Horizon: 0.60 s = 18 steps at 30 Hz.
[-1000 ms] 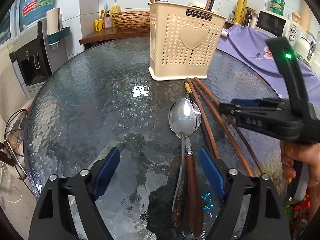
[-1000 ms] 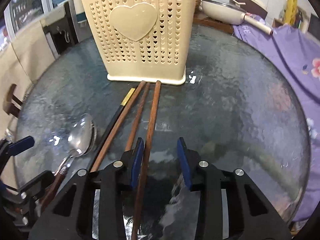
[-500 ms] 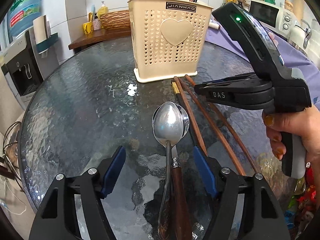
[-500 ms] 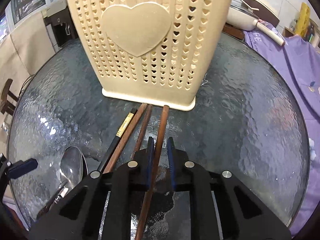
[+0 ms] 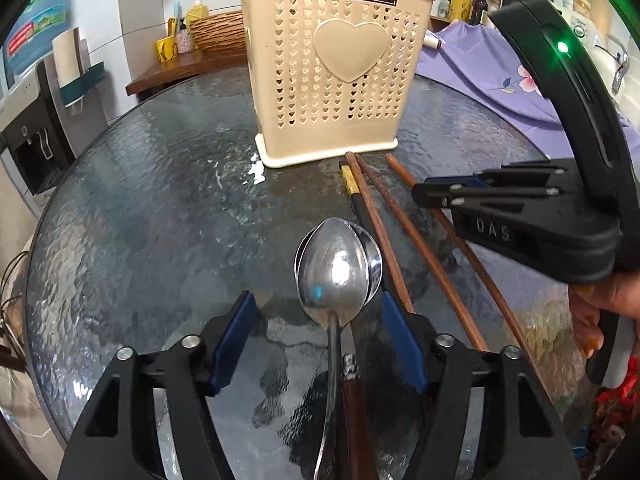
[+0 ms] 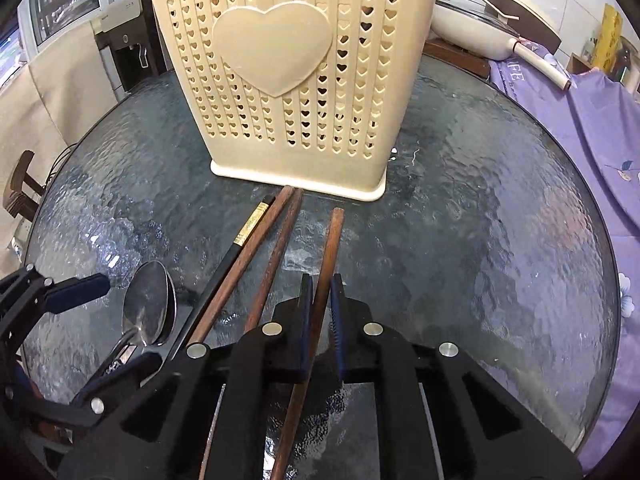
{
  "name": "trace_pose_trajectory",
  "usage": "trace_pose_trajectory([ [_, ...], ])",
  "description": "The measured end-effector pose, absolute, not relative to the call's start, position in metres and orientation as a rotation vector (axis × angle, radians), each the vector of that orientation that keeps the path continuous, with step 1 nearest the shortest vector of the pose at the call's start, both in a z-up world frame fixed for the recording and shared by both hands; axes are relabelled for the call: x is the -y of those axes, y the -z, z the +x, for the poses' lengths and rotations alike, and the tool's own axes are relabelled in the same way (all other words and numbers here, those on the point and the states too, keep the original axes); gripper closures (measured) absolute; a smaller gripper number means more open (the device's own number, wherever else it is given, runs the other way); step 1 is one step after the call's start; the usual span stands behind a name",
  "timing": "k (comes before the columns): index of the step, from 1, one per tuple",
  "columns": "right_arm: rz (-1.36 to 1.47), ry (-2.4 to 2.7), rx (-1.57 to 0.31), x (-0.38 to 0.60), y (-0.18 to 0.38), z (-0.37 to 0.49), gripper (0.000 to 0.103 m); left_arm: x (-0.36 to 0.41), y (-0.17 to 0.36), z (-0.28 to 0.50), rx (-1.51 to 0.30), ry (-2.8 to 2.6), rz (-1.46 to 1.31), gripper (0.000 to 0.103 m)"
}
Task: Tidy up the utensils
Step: 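Grasp the wooden-handled spoon with the left tool while the right tool grasps a brown chopstick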
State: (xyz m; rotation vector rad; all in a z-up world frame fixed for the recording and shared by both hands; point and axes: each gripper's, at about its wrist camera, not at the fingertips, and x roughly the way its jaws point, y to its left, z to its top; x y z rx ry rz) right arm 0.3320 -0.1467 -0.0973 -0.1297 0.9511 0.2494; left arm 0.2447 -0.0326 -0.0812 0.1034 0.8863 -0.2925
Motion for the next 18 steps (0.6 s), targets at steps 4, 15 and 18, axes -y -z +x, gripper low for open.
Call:
trace_pose_trajectory([
  [4, -0.133, -0.253, -0.964, 0.149, 0.097, 0.336, 0.093, 0.041, 0.081, 0.252, -0.902, 0.290, 0.128, 0.044],
  [15, -0.131, -0.239, -0.985, 0.144, 0.094, 0.354, 0.093, 0.050, 0.079, 0.261, -0.909, 0.288, 0.130, 0.057],
  [18, -0.121, -0.242, -0.981, 0.145, 0.094, 0.356, 0.094, 0.051, 0.079, 0.262, -0.908, 0.290, 0.124, 0.057],
])
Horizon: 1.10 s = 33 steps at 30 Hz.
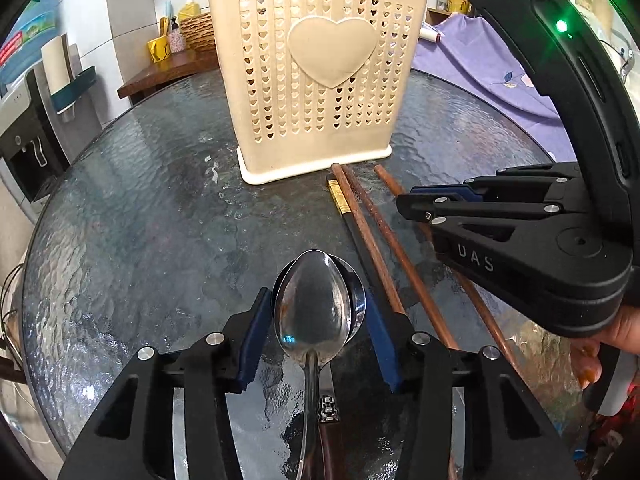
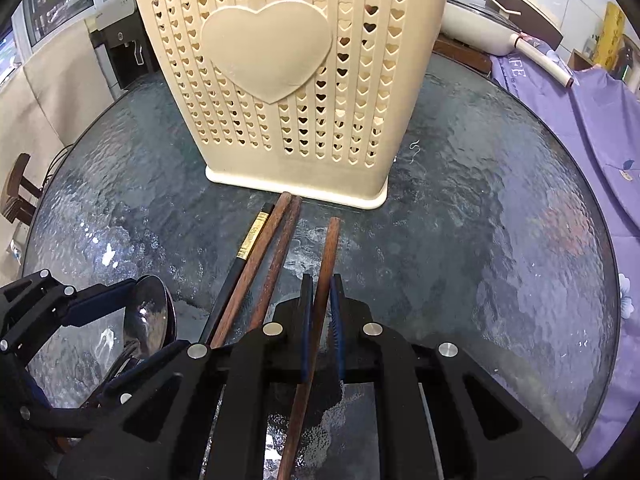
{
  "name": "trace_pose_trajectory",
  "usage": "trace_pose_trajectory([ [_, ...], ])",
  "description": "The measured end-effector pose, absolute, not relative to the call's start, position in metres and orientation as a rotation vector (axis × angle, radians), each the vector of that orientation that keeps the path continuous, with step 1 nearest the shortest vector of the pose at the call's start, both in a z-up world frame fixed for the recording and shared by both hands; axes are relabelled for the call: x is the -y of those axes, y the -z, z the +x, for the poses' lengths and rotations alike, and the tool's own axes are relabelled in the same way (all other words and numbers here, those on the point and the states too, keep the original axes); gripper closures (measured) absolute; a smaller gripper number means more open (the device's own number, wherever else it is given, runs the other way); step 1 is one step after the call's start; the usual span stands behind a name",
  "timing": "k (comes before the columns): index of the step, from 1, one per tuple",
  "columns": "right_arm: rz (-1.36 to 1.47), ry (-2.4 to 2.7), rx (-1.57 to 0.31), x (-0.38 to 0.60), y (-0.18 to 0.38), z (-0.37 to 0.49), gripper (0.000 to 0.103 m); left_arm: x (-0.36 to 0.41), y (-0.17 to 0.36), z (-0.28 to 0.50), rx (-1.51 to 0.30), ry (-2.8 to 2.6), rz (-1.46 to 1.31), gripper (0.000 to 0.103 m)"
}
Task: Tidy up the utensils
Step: 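Grasp the wooden-handled spoon with the left tool while the right tool grasps a brown chopstick, then lift the spoon and chopstick and carry both toward the cream holder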
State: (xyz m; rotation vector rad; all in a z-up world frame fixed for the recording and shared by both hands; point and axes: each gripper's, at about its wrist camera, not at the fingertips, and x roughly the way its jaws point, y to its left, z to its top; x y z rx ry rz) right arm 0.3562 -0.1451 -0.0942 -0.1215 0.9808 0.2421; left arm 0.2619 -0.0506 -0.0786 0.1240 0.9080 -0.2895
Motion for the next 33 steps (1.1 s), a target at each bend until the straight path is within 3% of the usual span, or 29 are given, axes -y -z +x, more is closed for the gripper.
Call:
trace_pose_trajectory([
  [11, -0.020, -0.259, -0.917, 0.166, 0.093, 0.350, 0.096, 0.049, 0.056, 0.259, -0.824, 0.343, 0.039, 0.057],
  [33, 0.058, -0.263, -0.621, 0.201, 0.001, 0.298, 0.095, 0.045, -0.016, 0.260, -0.628, 0.384, -0.018, 0.057],
])
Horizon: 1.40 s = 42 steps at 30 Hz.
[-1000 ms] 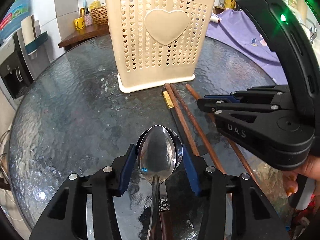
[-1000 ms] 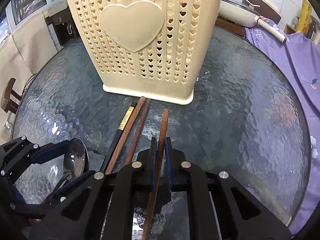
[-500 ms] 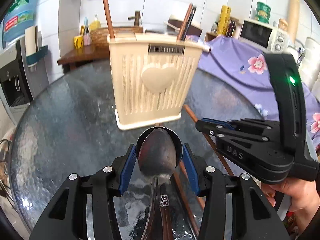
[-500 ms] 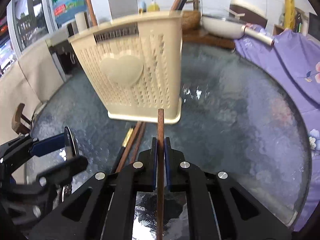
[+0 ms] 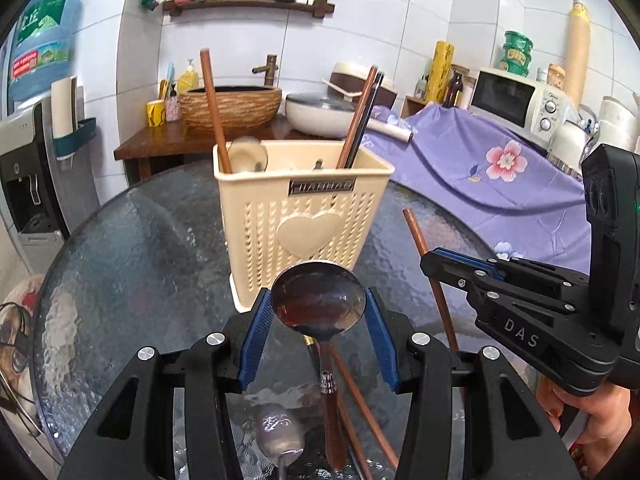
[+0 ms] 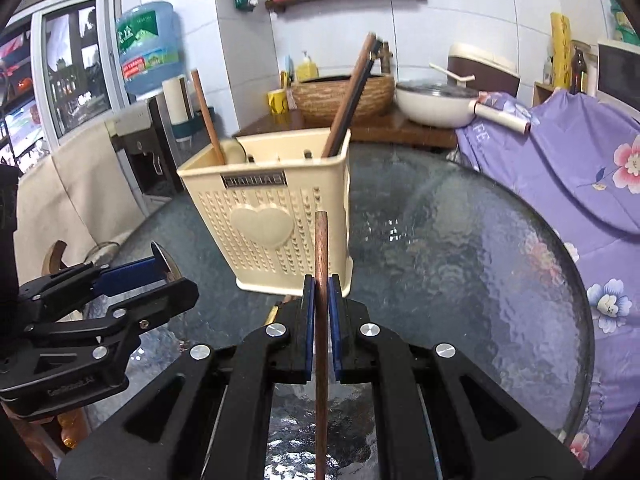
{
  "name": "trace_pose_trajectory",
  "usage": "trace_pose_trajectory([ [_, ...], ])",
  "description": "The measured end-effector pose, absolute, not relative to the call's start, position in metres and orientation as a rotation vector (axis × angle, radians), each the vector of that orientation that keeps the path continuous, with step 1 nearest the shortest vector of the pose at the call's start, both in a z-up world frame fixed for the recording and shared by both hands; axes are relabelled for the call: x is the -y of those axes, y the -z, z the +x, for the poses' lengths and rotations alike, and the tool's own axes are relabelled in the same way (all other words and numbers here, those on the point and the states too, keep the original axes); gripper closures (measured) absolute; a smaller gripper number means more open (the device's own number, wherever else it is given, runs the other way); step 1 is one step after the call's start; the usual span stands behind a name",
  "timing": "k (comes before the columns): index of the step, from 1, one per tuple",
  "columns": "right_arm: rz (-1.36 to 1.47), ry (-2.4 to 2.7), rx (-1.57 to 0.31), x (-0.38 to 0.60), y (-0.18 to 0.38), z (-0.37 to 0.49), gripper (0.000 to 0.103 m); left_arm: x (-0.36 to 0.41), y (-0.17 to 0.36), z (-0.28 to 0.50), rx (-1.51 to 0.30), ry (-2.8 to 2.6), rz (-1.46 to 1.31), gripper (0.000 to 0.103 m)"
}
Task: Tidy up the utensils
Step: 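Lift the spoon and chopstick and carry both toward the cream holder, then lower the spoon and chopstick into the holder, open both tools and withdraw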
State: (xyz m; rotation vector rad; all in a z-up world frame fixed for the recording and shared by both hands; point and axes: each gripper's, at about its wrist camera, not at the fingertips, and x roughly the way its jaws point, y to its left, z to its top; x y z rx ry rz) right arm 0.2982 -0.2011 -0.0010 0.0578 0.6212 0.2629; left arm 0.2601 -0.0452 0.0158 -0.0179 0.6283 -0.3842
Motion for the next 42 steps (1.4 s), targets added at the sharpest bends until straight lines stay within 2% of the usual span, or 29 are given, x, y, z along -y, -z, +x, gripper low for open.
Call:
trace_pose_trajectory([
  [29, 0.088, -0.361, -0.452, 0.210, -0.099, 0.258, 0.096, 0.035, -0.088, 0.248, -0.523, 0.409, -0.030, 0.057],
  [42, 0.089, -0.383, -0.398, 0.210, -0.188, 0.295, 0.096, 0.016, -0.168, 0.296, -0.465, 0.401, -0.116, 0.057],
])
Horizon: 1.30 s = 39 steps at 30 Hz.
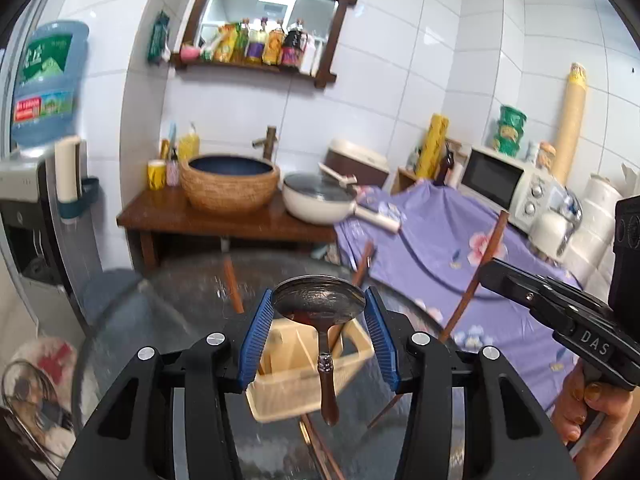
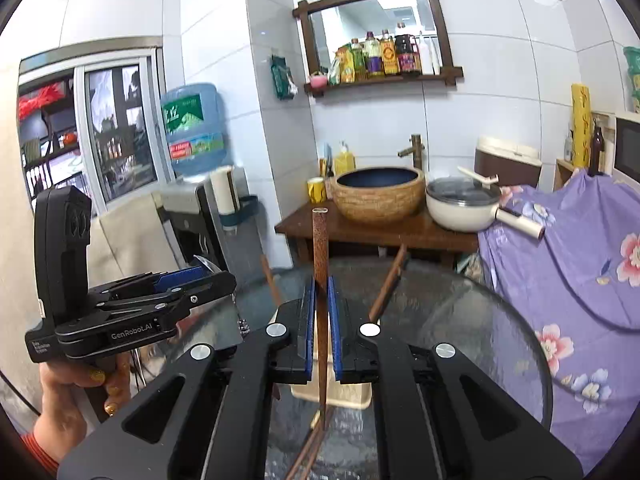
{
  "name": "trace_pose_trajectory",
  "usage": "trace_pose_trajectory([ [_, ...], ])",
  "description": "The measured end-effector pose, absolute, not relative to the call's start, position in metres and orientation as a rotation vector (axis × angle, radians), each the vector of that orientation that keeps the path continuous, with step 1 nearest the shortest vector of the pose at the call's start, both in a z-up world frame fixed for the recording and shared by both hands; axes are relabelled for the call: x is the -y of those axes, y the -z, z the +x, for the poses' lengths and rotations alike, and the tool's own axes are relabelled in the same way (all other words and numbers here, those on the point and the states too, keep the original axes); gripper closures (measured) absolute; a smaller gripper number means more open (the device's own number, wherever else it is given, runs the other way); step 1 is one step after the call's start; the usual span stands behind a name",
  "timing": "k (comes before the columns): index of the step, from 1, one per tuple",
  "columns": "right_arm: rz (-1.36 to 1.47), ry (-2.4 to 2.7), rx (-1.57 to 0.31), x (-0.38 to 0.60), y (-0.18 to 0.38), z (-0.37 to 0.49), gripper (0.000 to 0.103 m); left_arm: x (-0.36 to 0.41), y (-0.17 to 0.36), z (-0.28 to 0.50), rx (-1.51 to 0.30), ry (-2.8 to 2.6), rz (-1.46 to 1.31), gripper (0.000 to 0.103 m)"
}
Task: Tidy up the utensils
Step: 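Lower the spoon and chopstick into the holder, open both tools and withdraw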
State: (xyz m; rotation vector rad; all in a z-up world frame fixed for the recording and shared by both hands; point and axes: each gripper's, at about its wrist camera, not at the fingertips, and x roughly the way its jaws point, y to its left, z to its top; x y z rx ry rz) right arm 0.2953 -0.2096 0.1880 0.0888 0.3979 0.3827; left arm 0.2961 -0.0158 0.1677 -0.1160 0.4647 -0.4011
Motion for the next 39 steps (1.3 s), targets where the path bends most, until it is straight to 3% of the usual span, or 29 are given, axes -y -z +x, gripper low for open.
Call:
trace_pose_trajectory([
  [9, 0.128, -0.337, -0.312, 0.202, -0.245, 0.334, 0.096, 0.024, -0.185, 0.338, -0.430, 0.277, -0.083, 0.057],
  [23, 0.155, -0.256, -0.441, 0.199, -0.133, 0.381, 0.096, 0.029, -0.093, 0.351, -0.540, 0.253, -0.037, 0.057],
  [39, 0.124, -0.229, -0.484, 0.200, -0.100, 0.386, 0.095, 0.042, -0.050, 0.357, -0.617, 0.276, 0.026, 0.057],
])
